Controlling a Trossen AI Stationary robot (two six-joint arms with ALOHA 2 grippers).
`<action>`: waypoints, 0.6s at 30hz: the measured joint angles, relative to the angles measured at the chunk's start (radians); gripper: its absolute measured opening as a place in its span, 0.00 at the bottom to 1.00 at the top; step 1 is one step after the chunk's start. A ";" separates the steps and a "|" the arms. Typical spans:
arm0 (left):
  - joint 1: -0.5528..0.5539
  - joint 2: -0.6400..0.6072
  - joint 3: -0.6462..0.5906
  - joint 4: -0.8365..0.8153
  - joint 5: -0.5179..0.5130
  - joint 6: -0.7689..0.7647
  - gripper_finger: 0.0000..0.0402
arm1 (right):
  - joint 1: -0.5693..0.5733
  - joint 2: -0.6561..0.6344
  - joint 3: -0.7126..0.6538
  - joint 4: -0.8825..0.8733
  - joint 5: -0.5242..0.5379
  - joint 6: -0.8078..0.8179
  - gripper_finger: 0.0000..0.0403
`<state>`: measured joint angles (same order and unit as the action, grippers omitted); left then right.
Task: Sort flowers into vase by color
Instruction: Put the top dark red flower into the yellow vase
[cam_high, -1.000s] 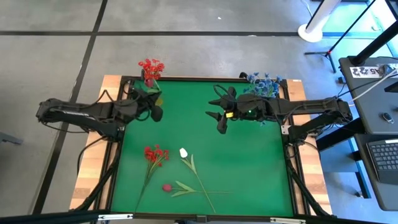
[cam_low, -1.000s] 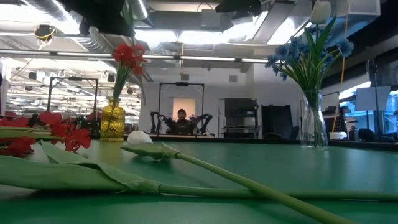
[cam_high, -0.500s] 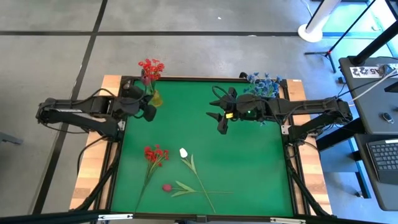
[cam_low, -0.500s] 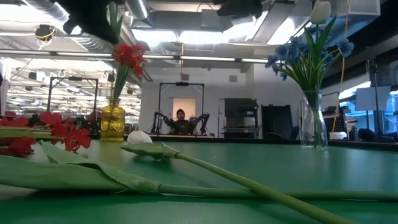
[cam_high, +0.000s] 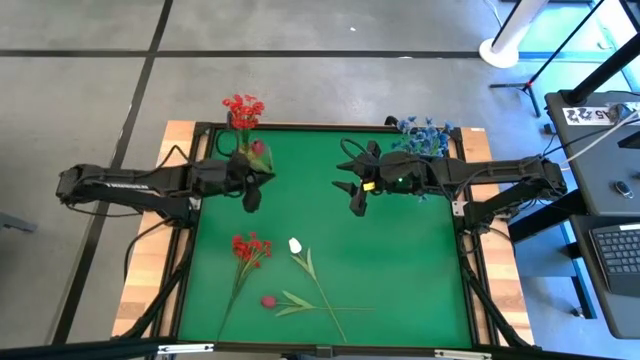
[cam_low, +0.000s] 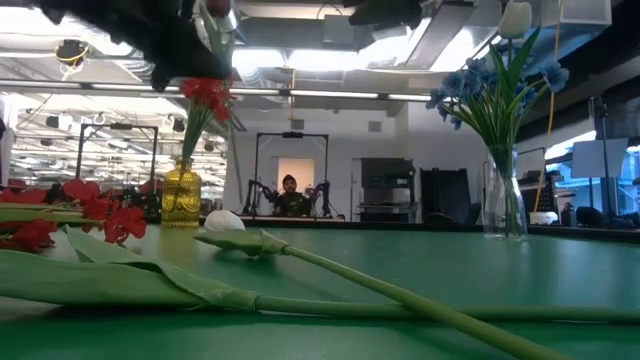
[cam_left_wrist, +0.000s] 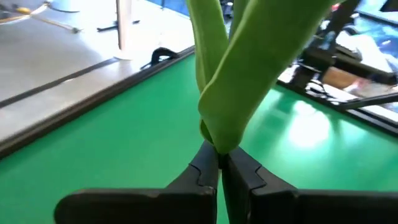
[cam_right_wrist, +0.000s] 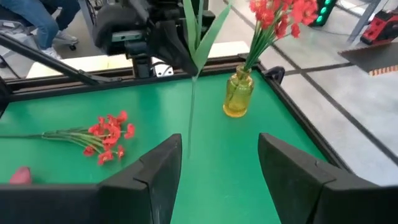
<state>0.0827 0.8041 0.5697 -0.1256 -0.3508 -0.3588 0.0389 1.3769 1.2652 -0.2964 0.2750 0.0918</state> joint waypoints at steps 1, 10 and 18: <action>0.006 -0.016 -0.023 0.015 0.021 -0.001 0.00 | 0.000 0.000 0.000 -0.008 -0.006 0.003 0.52; 0.056 -0.291 -0.084 -0.203 -0.098 -0.127 0.00 | 0.000 0.000 0.000 -0.028 -0.006 0.005 0.52; 0.056 -0.399 0.005 -0.239 -0.354 -0.014 0.00 | 0.000 0.001 0.000 -0.020 -0.006 0.006 0.52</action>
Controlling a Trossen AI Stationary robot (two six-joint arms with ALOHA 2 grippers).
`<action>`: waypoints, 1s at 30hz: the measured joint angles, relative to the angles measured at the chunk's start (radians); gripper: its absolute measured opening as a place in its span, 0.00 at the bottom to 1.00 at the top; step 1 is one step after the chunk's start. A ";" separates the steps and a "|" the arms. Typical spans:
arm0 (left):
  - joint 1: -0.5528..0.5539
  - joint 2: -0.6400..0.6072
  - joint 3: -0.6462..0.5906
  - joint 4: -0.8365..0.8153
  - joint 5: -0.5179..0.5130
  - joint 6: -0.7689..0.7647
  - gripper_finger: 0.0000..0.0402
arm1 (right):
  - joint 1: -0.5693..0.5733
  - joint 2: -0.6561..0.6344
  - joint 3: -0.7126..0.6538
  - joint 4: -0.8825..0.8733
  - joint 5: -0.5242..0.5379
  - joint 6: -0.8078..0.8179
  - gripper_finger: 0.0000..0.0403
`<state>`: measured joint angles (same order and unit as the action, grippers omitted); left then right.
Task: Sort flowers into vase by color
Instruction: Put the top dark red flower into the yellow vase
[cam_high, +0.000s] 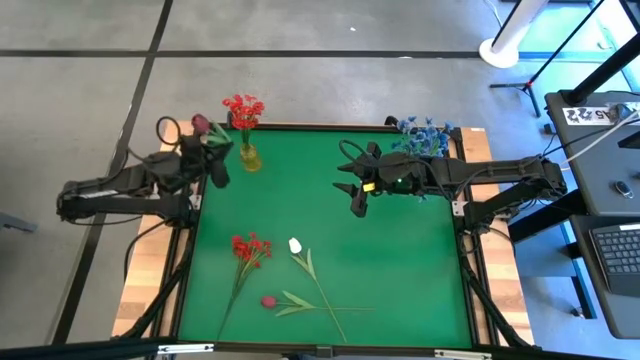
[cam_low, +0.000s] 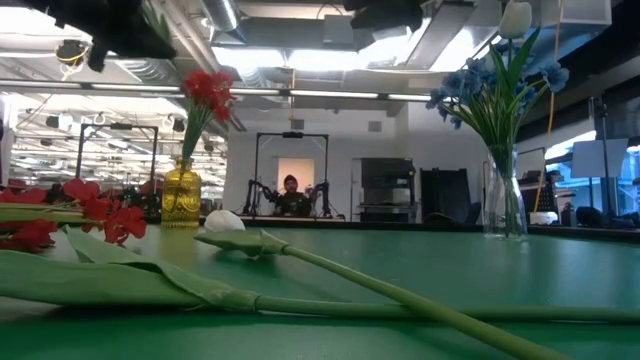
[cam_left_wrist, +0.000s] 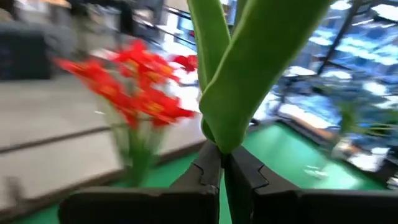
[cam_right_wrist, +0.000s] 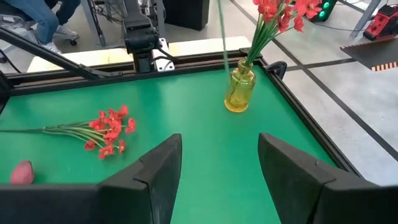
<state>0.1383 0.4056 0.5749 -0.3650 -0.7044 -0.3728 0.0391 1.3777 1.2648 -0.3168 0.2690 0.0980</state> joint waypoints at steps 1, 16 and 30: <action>0.000 0.003 0.009 -0.013 -0.033 0.018 0.00 | 0.000 0.000 0.000 0.004 0.000 0.000 0.52; 0.000 0.077 0.163 -0.177 -0.259 0.068 0.00 | 0.000 0.000 0.000 -0.001 0.000 0.000 0.52; 0.000 0.152 0.166 -0.154 -0.295 0.087 0.00 | 0.000 0.000 0.000 -0.002 0.000 -0.013 0.52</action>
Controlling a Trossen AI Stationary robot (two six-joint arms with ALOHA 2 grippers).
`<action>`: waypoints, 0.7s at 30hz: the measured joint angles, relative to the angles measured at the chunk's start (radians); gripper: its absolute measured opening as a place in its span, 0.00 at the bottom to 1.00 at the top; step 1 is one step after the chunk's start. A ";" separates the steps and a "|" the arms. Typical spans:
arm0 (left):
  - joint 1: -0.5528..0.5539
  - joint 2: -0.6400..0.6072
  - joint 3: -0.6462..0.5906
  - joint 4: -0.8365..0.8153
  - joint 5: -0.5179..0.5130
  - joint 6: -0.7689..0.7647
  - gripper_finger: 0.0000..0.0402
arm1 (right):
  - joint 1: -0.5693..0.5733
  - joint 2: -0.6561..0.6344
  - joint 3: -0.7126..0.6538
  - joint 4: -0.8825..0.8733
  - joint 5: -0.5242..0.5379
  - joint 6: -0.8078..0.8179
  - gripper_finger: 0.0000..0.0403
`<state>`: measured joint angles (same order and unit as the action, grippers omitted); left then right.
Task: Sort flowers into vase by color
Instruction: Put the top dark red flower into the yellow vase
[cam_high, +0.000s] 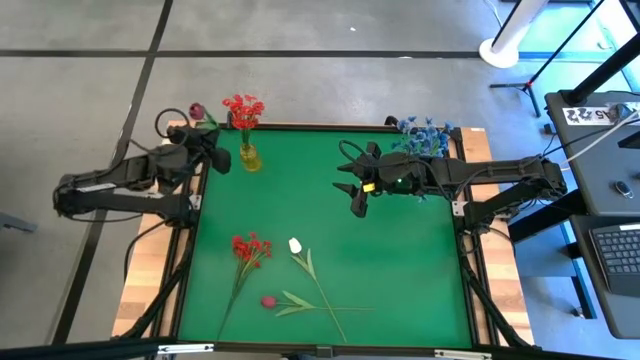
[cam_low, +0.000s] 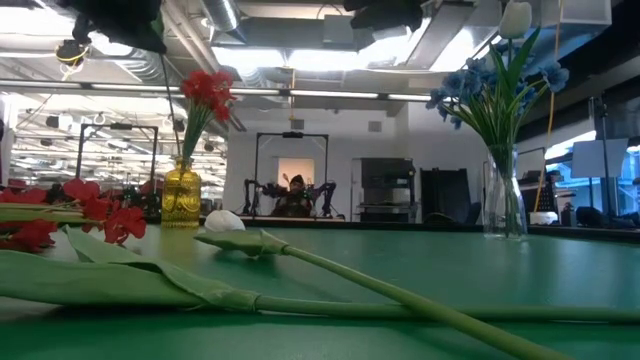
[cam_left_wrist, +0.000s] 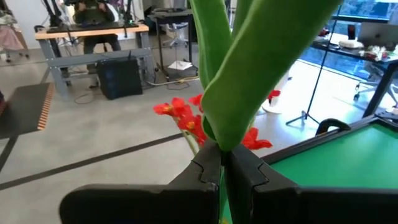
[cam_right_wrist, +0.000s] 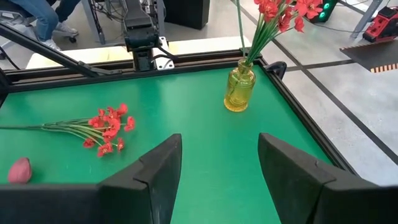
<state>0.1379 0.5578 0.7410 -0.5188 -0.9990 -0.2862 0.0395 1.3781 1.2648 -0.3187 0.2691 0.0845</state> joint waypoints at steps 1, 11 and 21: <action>0.000 0.009 0.000 0.001 0.001 0.000 0.00 | 0.000 0.000 0.000 0.000 0.000 0.000 0.52; 0.000 0.065 0.000 0.008 0.025 -0.018 0.00 | 0.000 0.000 0.000 -0.025 0.000 0.000 0.52; 0.031 0.125 -0.027 -0.017 0.025 -0.055 0.00 | 0.000 0.000 0.000 -0.024 0.000 0.000 0.52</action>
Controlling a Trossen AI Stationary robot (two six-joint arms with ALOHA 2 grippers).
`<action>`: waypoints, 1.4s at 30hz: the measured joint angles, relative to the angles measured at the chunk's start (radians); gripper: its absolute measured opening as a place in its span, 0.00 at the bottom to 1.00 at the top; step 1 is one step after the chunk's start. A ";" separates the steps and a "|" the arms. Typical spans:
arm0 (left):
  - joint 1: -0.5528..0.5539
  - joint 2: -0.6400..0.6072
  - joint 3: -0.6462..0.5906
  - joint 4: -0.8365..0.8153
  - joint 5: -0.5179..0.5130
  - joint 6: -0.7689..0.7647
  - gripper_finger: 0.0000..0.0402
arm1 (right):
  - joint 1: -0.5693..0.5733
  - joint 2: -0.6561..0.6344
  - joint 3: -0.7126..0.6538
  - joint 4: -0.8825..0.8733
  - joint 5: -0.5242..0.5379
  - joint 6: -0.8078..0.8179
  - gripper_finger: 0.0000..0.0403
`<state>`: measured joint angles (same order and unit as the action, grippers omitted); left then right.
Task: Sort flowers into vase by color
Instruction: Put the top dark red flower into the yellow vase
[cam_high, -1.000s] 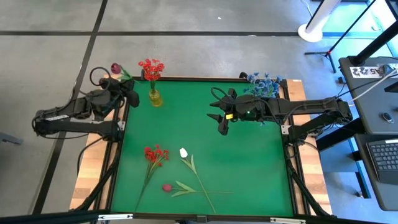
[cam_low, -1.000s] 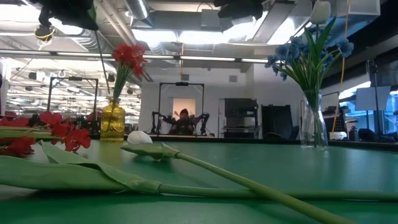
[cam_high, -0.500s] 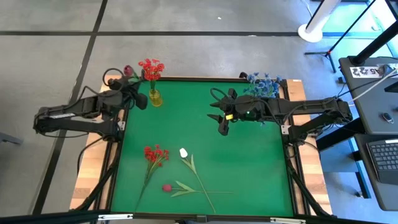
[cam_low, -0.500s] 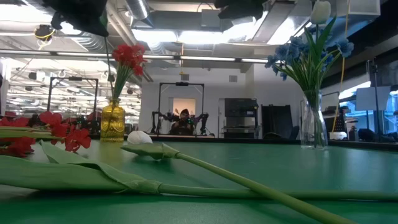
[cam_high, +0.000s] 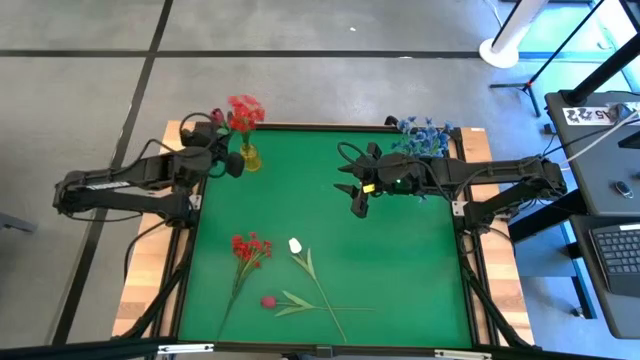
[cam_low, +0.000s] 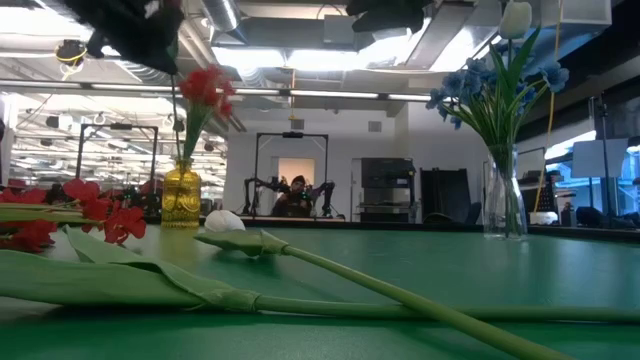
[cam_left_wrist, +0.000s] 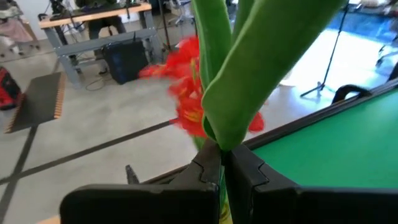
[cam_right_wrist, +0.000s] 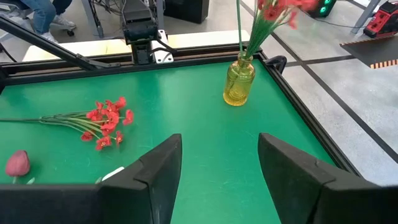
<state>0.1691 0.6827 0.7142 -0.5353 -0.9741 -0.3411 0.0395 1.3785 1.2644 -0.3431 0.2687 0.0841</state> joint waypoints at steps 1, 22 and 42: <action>0.006 0.010 -0.007 0.002 0.000 -0.005 0.00 | 0.000 0.000 0.000 0.000 0.000 0.000 0.52; 0.107 0.210 -0.040 0.030 0.134 -0.075 0.02 | 0.000 0.000 0.000 0.000 0.000 0.000 0.52; 0.179 0.266 -0.038 -0.030 0.238 -0.068 0.10 | 0.000 0.000 0.000 -0.013 0.000 0.000 0.52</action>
<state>0.3481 0.9483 0.6759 -0.5650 -0.7356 -0.4096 0.0395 1.3785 1.2644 -0.3557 0.2684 0.0841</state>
